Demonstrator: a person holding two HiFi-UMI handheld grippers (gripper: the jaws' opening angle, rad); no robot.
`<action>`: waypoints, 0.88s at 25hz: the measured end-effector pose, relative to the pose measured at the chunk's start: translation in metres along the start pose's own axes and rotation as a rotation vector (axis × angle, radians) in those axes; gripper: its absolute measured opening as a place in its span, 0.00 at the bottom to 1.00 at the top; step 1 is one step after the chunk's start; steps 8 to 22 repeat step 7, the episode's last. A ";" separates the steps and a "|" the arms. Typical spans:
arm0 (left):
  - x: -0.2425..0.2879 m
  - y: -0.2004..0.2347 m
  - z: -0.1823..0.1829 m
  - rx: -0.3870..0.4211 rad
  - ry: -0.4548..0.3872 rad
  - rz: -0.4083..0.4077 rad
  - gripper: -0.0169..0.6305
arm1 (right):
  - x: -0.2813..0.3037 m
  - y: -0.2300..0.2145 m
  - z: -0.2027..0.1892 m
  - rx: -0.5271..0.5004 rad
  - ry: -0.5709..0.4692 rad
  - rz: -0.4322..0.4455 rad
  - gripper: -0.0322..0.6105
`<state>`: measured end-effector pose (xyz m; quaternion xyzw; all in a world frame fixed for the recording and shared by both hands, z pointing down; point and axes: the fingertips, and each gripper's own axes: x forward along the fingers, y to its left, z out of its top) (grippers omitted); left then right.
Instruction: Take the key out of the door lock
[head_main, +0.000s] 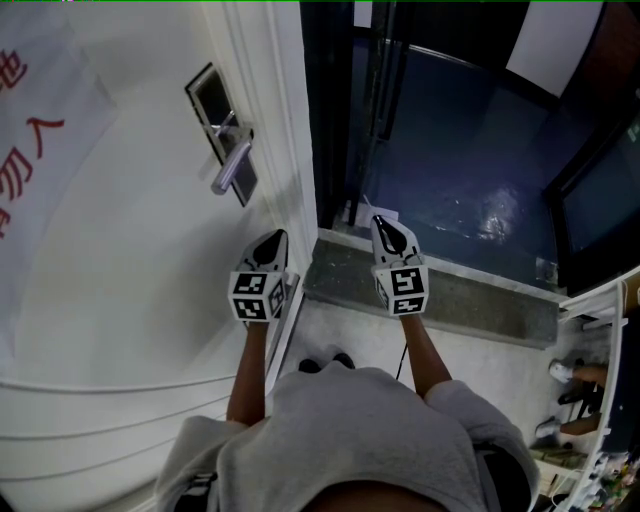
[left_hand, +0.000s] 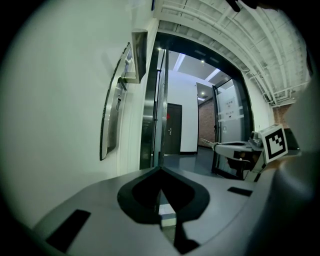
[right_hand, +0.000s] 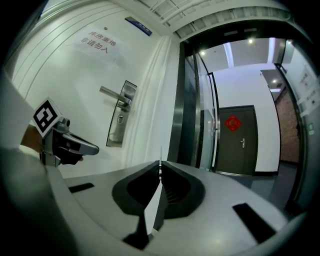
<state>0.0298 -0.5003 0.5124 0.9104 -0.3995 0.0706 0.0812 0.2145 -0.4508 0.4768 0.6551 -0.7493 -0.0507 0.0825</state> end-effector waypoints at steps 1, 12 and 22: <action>0.000 0.000 0.001 0.000 -0.001 0.000 0.05 | 0.001 0.000 0.000 -0.004 -0.001 0.000 0.10; 0.001 0.002 0.001 -0.002 -0.003 0.002 0.05 | 0.002 0.000 0.002 0.003 0.003 -0.001 0.10; 0.001 0.002 0.001 -0.002 -0.003 0.002 0.05 | 0.002 0.000 0.002 0.003 0.003 -0.001 0.10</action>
